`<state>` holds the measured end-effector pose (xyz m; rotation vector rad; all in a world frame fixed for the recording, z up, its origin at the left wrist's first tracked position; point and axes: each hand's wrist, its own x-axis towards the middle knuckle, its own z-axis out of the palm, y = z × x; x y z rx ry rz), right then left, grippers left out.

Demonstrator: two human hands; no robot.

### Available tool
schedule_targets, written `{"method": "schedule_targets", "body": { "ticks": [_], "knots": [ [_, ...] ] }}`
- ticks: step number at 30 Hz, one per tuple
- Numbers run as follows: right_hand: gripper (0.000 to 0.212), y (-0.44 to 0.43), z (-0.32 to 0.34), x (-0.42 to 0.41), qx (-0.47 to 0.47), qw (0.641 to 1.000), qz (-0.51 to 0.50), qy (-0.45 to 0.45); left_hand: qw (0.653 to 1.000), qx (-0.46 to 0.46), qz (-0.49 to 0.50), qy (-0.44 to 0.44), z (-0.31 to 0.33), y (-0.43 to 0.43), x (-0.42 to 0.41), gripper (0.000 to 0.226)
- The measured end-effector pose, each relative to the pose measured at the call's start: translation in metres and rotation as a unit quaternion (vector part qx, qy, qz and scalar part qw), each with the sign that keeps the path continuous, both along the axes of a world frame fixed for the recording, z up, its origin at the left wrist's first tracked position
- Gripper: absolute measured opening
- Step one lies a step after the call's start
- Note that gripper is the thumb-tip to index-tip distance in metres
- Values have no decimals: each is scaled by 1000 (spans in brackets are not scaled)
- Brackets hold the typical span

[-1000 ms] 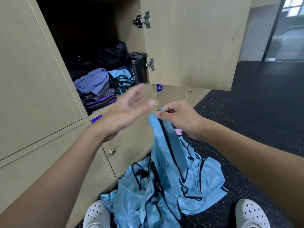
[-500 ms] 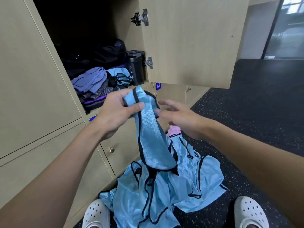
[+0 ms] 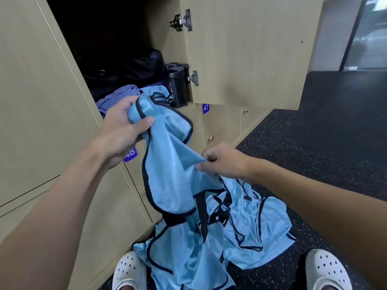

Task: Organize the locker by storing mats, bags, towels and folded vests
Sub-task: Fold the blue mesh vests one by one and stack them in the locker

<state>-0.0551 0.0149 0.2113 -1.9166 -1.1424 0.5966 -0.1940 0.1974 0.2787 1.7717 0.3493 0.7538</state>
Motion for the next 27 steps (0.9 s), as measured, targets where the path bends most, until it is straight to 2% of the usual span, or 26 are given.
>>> {"method": "schedule_targets", "body": {
  "ticks": [1,2,3,4,6,8,9,11,14,16,19,21,23,24,27],
  "knots": [
    [30,0,3,-1,14,1000,-10,2,991,85,84,59,-3,7,0,48],
    [32,0,6,0,29,999,-20,10,968,167,141,124,-6,10,-2,56],
    [32,1,9,0,42,998,-33,20,951,218,149,161,-9,11,-2,61],
    [29,2,11,0,56,997,-44,34,953,224,108,174,-11,8,-2,62],
    [23,5,16,-3,78,993,-57,69,964,182,-38,188,-15,-9,0,65],
    [19,8,21,-8,92,988,-68,108,949,156,-148,233,-22,-31,5,64],
    [17,9,24,-11,100,984,-72,128,941,151,-176,245,-26,-38,8,57],
    [15,10,29,-14,125,975,-79,167,946,144,-178,230,-32,-43,12,33],
    [16,7,34,-15,161,961,-70,212,972,129,-114,161,-30,-39,11,7],
    [28,3,32,-12,149,964,-63,212,984,111,-91,110,-25,-36,9,5],
    [39,-4,20,-1,67,987,-41,143,991,79,-88,59,-17,-34,5,7],
    [36,-10,11,2,-14,995,22,96,993,59,-95,33,-12,-33,2,9],
    [15,-14,3,-1,-62,992,70,88,995,40,-94,11,-8,-33,0,11],
    [12,-13,1,-4,-61,991,78,89,995,35,-91,5,-6,-32,-1,12],
    [22,-6,-4,-6,-15,996,45,77,997,33,-68,2,-1,-24,-4,14]
  ]
}}
